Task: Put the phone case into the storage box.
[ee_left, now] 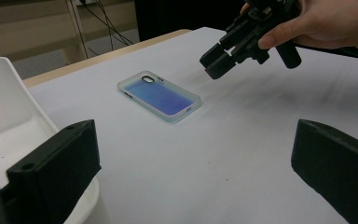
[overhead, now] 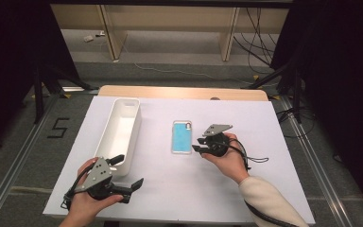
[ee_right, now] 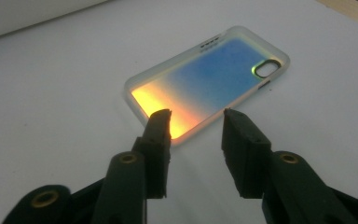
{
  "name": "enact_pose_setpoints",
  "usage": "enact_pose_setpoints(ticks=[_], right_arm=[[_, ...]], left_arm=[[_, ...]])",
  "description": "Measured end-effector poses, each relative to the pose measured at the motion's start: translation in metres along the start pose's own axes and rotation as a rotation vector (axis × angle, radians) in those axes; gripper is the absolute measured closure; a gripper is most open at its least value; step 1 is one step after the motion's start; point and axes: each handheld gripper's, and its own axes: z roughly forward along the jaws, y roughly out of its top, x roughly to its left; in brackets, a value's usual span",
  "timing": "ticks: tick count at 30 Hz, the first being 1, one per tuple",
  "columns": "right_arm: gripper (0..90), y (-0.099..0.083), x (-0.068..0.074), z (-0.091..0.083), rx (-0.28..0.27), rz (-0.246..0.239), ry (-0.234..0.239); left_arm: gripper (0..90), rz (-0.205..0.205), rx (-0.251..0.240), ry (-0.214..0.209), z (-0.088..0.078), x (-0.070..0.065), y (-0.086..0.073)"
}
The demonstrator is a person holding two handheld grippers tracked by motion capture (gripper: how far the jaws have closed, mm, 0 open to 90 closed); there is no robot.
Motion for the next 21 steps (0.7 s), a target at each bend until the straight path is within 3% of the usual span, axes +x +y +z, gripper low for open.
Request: enact_pose_setpoints(ticks=[1, 4, 5, 9, 11, 12, 14, 21], right_arm=[[55.8, 0.000, 0.000, 0.001, -0.008, -0.020, -0.010], [53.3, 0.004, 0.005, 0.000, 0.038, -0.050, -0.013], [51.8, 0.005, 0.006, -0.001, 0.067, -0.068, 0.007], [52.1, 0.009, 0.014, 0.001, 0.094, -0.105, 0.011], [49.3, 0.013, 0.023, 0.003, 0.157, -0.168, 0.016], [49.3, 0.013, 0.023, 0.003, 0.157, -0.168, 0.016], [46.5, 0.018, 0.027, 0.006, 0.206, -0.245, 0.030], [43.8, 0.030, 0.038, 0.017, 0.339, -0.364, 0.046]], left_arm=[[0.4, 0.001, 0.003, 0.002, 0.000, 0.000, 0.000], [0.4, 0.002, 0.003, 0.000, 0.000, 0.000, 0.000], [0.4, 0.005, -0.001, -0.004, -0.001, 0.000, -0.001], [0.4, 0.001, 0.000, -0.001, -0.003, 0.000, -0.001], [0.4, 0.002, -0.005, -0.006, -0.004, 0.000, -0.002], [0.4, 0.002, -0.005, -0.006, -0.004, 0.000, -0.002], [0.4, 0.008, -0.005, -0.005, -0.005, -0.001, -0.001], [0.5, 0.012, 0.002, -0.004, -0.004, -0.002, -0.001]])
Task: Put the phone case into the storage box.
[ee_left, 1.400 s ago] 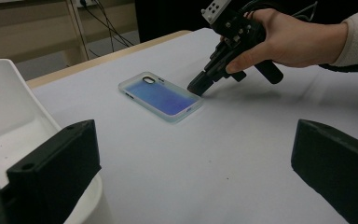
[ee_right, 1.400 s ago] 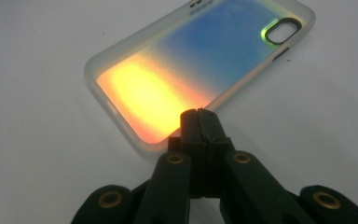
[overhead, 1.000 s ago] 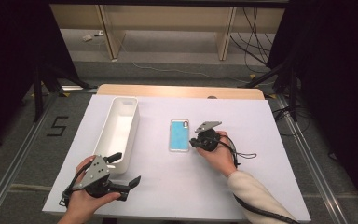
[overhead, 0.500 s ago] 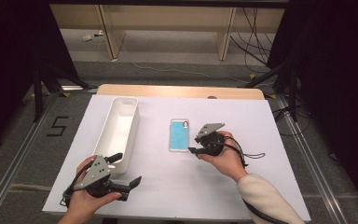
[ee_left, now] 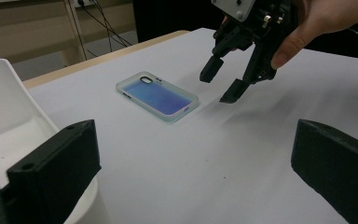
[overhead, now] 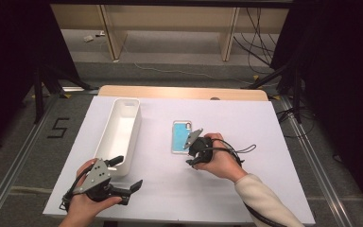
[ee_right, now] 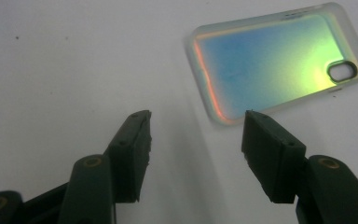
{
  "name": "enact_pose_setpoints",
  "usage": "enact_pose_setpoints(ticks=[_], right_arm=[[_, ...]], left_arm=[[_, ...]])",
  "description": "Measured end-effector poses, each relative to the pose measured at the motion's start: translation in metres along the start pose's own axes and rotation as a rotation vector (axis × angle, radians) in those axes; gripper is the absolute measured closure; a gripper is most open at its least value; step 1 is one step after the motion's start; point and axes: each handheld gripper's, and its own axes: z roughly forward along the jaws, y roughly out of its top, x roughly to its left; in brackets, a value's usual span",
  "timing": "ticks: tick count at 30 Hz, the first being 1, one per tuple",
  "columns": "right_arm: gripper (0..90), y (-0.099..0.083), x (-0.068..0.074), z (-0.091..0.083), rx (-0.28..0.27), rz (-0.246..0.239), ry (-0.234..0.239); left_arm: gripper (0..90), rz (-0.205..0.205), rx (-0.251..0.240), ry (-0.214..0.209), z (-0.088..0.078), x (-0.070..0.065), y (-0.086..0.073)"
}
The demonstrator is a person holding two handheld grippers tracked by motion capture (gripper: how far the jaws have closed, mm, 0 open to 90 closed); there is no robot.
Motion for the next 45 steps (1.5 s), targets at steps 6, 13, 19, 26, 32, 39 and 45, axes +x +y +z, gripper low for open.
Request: enact_pose_setpoints(ticks=[6, 13, 19, 26, 32, 39, 45], right_arm=[[46.6, 0.017, 0.003, 0.013, 0.079, -0.104, -0.016], [51.3, 0.033, -0.006, 0.026, 0.148, -0.180, -0.019], [55.6, 0.041, -0.010, 0.036, 0.204, -0.207, -0.014], [64.7, 0.050, -0.012, 0.042, 0.231, -0.242, 0.014], [69.9, 0.054, -0.015, 0.044, 0.249, -0.240, 0.052], [73.1, 0.055, -0.020, 0.046, 0.252, -0.254, 0.082], [75.2, 0.057, -0.020, 0.046, 0.279, -0.232, 0.066]], left_arm=[[0.6, -0.002, -0.005, -0.004, 0.001, 0.000, 0.000], [1.0, -0.003, -0.001, 0.001, 0.000, 0.000, 0.000], [1.1, -0.004, -0.006, 0.001, -0.001, 0.001, 0.000], [1.4, 0.003, -0.003, 0.002, -0.001, 0.001, 0.000], [1.4, 0.002, -0.003, 0.001, -0.001, 0.001, 0.000], [1.6, 0.001, -0.003, 0.001, 0.000, 0.001, 0.000], [1.6, 0.002, -0.005, 0.001, -0.001, 0.001, 0.000]])
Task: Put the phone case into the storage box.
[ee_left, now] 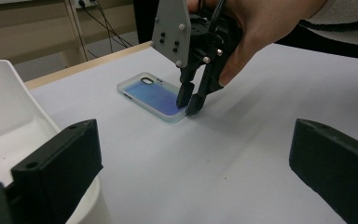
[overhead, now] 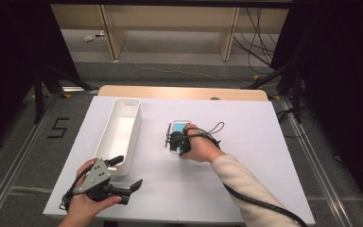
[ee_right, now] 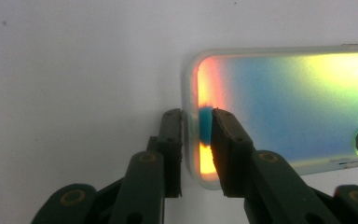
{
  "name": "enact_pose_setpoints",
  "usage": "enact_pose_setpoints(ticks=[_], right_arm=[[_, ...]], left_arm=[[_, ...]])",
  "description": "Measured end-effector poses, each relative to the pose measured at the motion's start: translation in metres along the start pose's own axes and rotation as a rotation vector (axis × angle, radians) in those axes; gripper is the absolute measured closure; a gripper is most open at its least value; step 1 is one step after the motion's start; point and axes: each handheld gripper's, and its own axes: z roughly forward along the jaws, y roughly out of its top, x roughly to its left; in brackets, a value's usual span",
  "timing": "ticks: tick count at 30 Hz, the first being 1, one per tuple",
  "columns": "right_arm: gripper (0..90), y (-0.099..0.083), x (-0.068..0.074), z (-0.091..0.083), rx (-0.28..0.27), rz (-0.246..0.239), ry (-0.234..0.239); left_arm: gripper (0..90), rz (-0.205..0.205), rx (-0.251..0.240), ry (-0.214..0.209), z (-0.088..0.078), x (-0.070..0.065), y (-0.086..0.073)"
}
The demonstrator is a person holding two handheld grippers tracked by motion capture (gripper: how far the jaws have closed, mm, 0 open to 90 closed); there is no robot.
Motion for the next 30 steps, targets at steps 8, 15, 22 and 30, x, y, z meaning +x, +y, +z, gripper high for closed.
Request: enact_pose_setpoints(ticks=[8, 15, 22, 30], right_arm=[[81.9, 0.0016, -0.0029, 0.0016, 0.003, -0.026, 0.017], [86.7, 0.0007, -0.0014, 0.0014, -0.008, -0.024, 0.000], [87.5, -0.0005, 0.0030, 0.0005, -0.015, -0.015, -0.012], [87.8, -0.0073, 0.0048, 0.0001, -0.053, -0.054, -0.044]], left_arm=[[1.8, 0.002, 0.001, 0.000, -0.0001, -0.0002, 0.0000], [1.8, 0.003, 0.002, 0.001, -0.0001, -0.0002, 0.0000], [1.9, 0.001, 0.002, 0.001, 0.0000, -0.0004, -0.0001], [2.1, -0.001, 0.007, 0.000, 0.0003, -0.0005, -0.0004]])
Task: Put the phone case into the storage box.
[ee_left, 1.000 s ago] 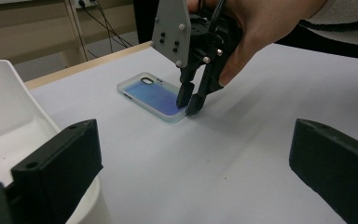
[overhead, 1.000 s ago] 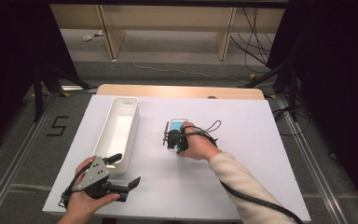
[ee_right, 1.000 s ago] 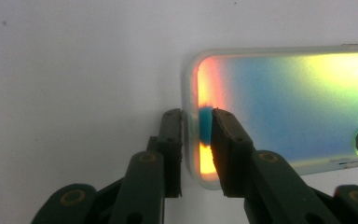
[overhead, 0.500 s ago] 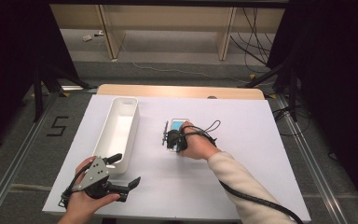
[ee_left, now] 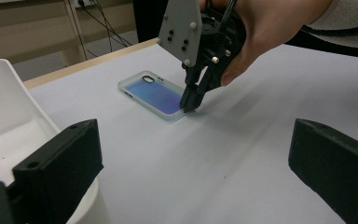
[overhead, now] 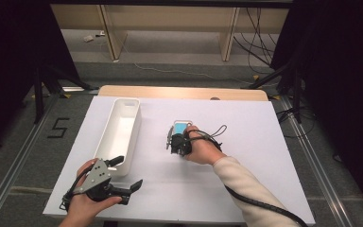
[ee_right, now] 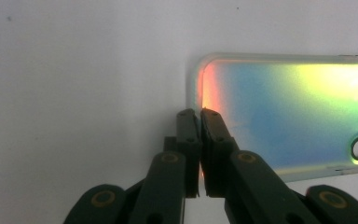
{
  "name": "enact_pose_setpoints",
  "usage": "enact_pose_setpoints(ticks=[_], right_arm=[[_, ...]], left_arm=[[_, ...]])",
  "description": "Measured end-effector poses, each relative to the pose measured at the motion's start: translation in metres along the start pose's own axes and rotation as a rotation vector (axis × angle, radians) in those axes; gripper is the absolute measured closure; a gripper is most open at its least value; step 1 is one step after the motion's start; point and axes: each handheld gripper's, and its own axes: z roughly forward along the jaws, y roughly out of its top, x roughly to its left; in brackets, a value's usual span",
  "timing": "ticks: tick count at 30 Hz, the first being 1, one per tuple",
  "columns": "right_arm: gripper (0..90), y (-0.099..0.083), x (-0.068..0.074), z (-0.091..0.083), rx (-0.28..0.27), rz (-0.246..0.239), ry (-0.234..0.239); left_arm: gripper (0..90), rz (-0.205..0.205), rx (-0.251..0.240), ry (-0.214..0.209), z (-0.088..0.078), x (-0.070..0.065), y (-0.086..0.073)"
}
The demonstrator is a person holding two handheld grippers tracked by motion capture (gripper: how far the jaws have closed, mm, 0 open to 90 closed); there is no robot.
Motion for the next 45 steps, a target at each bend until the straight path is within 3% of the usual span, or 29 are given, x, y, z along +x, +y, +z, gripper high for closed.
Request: enact_pose_setpoints(ticks=[5, 7, 10, 23, 28, 29, 33, 34, 37, 39, 40, 42, 43, 45], right_arm=[[88.1, -0.003, 0.003, -0.005, -0.026, 0.023, -0.002], [88.6, -0.004, 0.003, -0.006, -0.035, -0.014, -0.017], [89.0, -0.005, 0.006, -0.009, -0.039, 0.008, -0.018], [89.1, -0.014, 0.021, -0.025, -0.086, -0.041, -0.067], [89.1, -0.017, 0.030, -0.027, -0.107, -0.015, -0.064], [89.1, -0.019, 0.030, -0.029, -0.098, -0.050, -0.076], [89.1, -0.022, 0.038, -0.031, -0.118, -0.016, -0.075], [89.1, -0.023, 0.037, -0.033, -0.106, -0.049, -0.085], [89.1, -0.024, 0.042, -0.034, -0.128, -0.029, -0.072], [89.1, -0.025, 0.043, -0.038, -0.121, -0.062, -0.092], [89.1, -0.026, 0.048, -0.040, -0.135, -0.034, -0.089], [89.1, -0.027, 0.049, -0.040, -0.139, -0.035, -0.097], [89.1, -0.028, 0.048, -0.042, -0.128, -0.063, -0.100], [89.1, -0.029, 0.053, -0.043, -0.146, -0.038, -0.094]], left_arm=[[2.2, 0.001, 0.002, 0.001, 0.000, 0.000, 0.000], [2.3, 0.001, 0.002, 0.000, 0.000, 0.000, 0.000], [2.3, 0.001, 0.001, 0.000, 0.000, 0.000, 0.000], [2.7, 0.001, 0.002, -0.002, 0.001, 0.000, 0.000], [2.8, 0.003, 0.001, -0.003, 0.001, 0.000, -0.001], [2.9, 0.003, 0.002, -0.003, 0.001, 0.000, -0.001], [3.0, 0.002, 0.003, 0.001, 0.001, 0.000, -0.001], [3.1, 0.000, 0.003, 0.002, 0.001, -0.001, -0.001], [3.1, 0.000, 0.002, 0.000, 0.001, -0.001, -0.001], [3.1, -0.001, 0.001, 0.000, 0.001, -0.001, -0.001], [3.2, -0.001, 0.001, 0.001, 0.001, 0.000, -0.001], [3.2, 0.000, 0.001, 0.001, 0.001, 0.000, -0.001], [3.2, -0.001, 0.001, 0.001, 0.001, 0.000, -0.001], [3.3, -0.005, 0.001, 0.001, 0.001, -0.001, -0.001]])
